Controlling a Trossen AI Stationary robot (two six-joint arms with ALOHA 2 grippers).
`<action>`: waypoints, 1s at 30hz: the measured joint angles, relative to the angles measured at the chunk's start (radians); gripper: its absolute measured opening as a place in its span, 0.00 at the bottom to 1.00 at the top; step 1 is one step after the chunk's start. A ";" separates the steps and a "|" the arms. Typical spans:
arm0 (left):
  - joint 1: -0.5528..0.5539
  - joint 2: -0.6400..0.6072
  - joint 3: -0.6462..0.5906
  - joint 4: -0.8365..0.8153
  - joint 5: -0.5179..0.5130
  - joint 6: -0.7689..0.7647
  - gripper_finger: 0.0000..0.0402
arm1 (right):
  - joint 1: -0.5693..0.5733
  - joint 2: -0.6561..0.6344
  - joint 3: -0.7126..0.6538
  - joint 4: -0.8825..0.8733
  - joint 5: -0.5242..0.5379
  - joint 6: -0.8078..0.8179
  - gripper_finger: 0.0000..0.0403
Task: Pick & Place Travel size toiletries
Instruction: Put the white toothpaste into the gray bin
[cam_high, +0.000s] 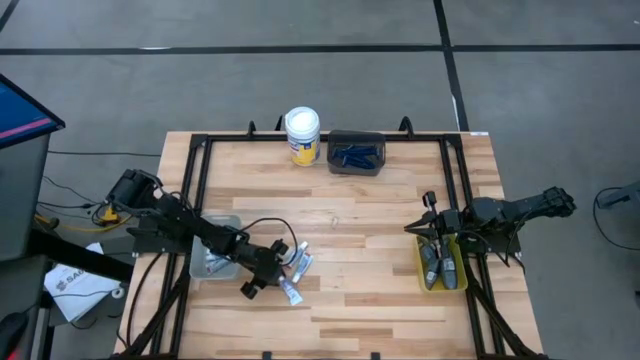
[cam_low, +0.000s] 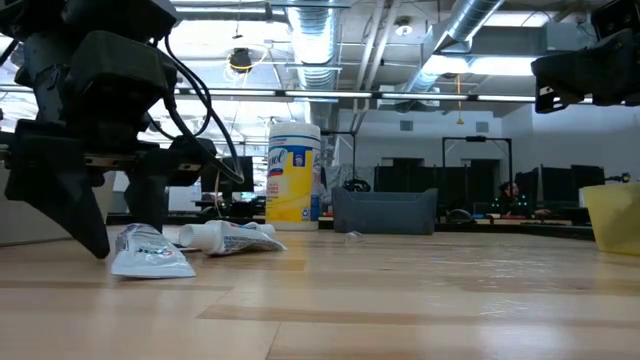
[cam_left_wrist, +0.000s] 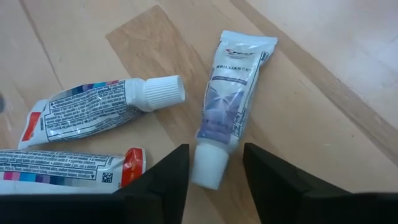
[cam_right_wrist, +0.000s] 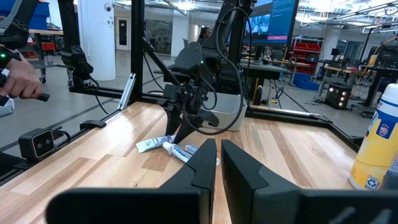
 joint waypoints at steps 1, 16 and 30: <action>0.000 0.000 0.000 0.000 0.000 0.000 0.35 | 0.000 0.000 0.000 0.000 0.000 0.000 0.04; 0.000 0.000 0.004 0.008 0.001 -0.115 0.14 | 0.000 0.000 0.000 0.000 0.000 0.000 0.04; 0.000 -0.338 0.060 -0.193 -0.275 -0.615 0.14 | 0.000 0.000 0.000 0.000 0.000 0.000 0.04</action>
